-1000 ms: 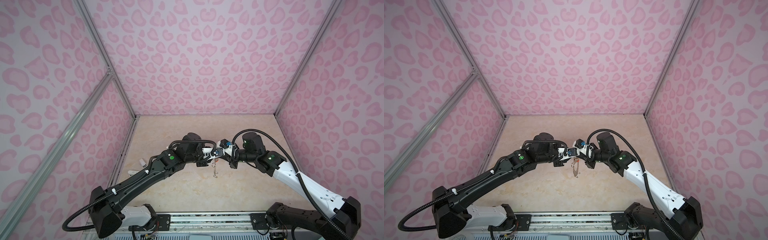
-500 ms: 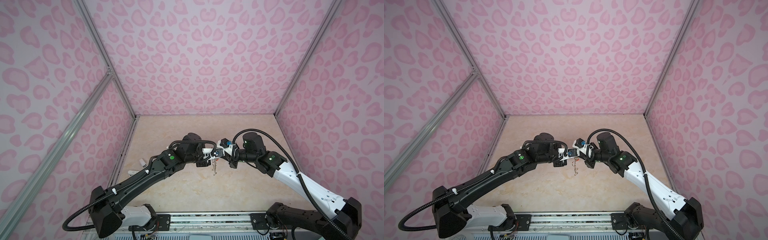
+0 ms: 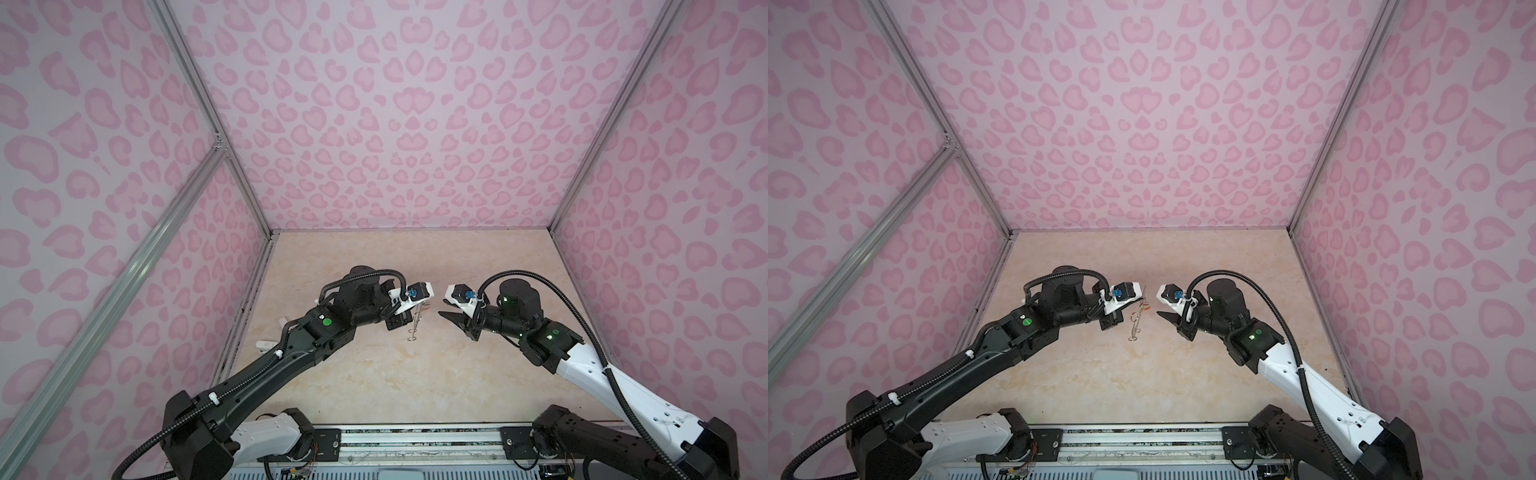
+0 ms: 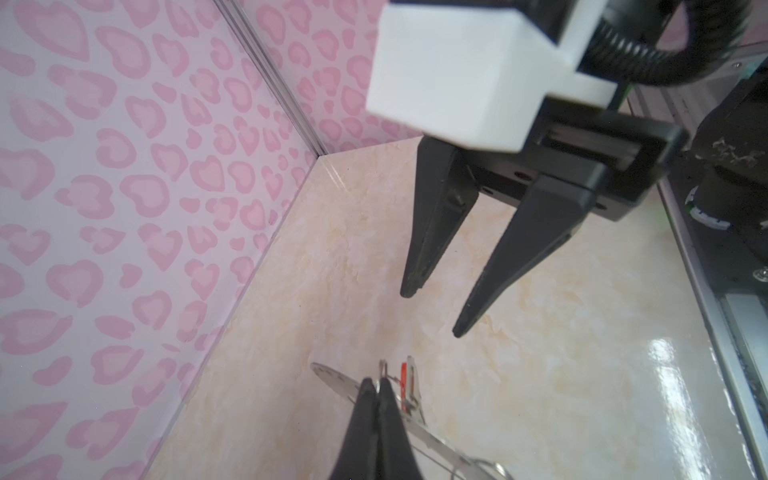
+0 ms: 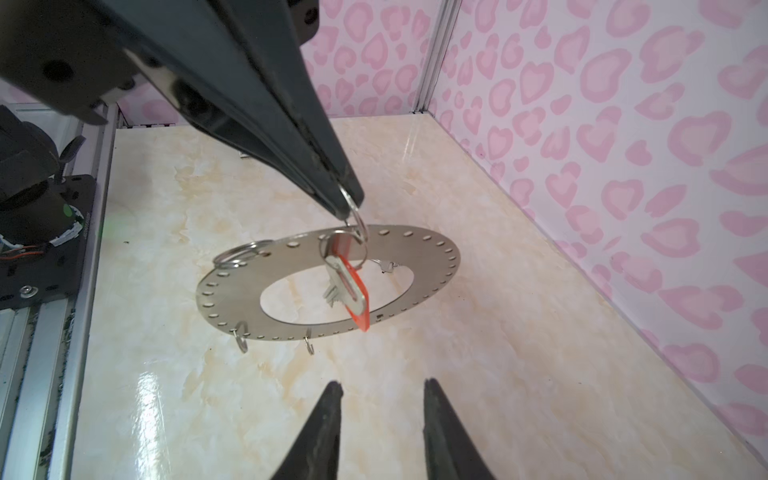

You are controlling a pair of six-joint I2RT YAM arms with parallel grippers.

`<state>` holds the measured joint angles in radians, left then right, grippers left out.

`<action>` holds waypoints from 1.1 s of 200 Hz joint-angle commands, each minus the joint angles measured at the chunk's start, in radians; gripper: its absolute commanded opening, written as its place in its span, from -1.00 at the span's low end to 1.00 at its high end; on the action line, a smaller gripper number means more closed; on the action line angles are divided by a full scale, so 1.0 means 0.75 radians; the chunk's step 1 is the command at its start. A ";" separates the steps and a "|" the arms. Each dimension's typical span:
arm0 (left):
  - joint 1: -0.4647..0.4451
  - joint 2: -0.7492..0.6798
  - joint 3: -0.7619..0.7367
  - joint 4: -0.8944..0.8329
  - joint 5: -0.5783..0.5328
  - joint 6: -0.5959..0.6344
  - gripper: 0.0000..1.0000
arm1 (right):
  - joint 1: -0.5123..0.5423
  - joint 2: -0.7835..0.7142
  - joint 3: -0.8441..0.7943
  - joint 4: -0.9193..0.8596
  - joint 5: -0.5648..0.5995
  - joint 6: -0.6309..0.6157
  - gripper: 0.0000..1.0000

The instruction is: Put the keys on the keyring

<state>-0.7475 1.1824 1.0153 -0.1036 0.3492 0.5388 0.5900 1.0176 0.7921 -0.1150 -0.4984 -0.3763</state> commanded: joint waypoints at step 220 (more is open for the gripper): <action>0.023 0.026 -0.098 0.574 0.072 -0.326 -0.93 | 0.004 0.119 0.005 0.398 -0.090 0.104 -0.73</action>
<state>-0.7284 1.1969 0.9279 0.2409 0.4000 0.3119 0.5907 1.0981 0.8001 0.1596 -0.5732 -0.2882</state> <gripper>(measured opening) 0.049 0.172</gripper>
